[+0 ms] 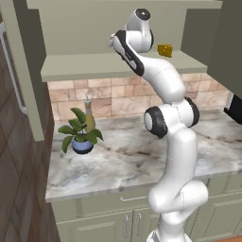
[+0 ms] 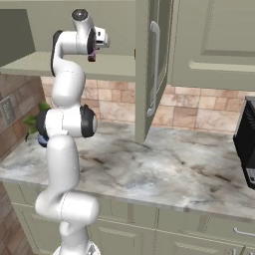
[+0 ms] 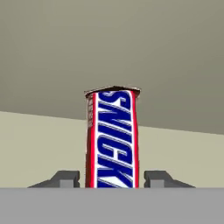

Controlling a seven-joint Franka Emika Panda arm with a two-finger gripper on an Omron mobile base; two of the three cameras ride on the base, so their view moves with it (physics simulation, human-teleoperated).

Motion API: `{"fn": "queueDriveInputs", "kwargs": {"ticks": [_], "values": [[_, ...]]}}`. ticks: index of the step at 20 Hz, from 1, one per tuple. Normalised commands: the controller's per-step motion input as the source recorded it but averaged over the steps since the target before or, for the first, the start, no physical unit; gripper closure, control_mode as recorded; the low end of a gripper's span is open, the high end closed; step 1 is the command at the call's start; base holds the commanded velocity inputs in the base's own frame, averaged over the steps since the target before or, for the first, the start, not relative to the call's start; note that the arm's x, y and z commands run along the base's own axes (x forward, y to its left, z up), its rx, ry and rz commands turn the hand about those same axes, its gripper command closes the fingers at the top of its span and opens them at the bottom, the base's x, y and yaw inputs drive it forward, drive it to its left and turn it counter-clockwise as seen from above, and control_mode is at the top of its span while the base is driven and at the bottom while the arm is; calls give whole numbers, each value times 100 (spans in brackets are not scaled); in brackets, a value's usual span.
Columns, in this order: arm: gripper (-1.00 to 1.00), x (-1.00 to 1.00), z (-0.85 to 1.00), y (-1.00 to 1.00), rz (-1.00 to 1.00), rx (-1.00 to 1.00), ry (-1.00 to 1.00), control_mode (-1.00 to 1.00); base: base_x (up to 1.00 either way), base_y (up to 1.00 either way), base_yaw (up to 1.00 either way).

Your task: Pick the canned food and bar from the counter and place them in the cabinets closest to them.

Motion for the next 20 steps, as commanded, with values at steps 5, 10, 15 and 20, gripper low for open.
{"fn": "queueDriveInputs", "kwargs": {"ticks": [5,10,15,20], "values": [[-100,1,0,0,0,0,0,-100,0,0,0],[-100,-39,0,-7,0,0,-1,-100,0,0,0],[-100,-99,-2,-22,0,0,-9,-100,0,0,0],[-100,-100,-18,-24,0,0,-17,-100,0,0,0]]}}
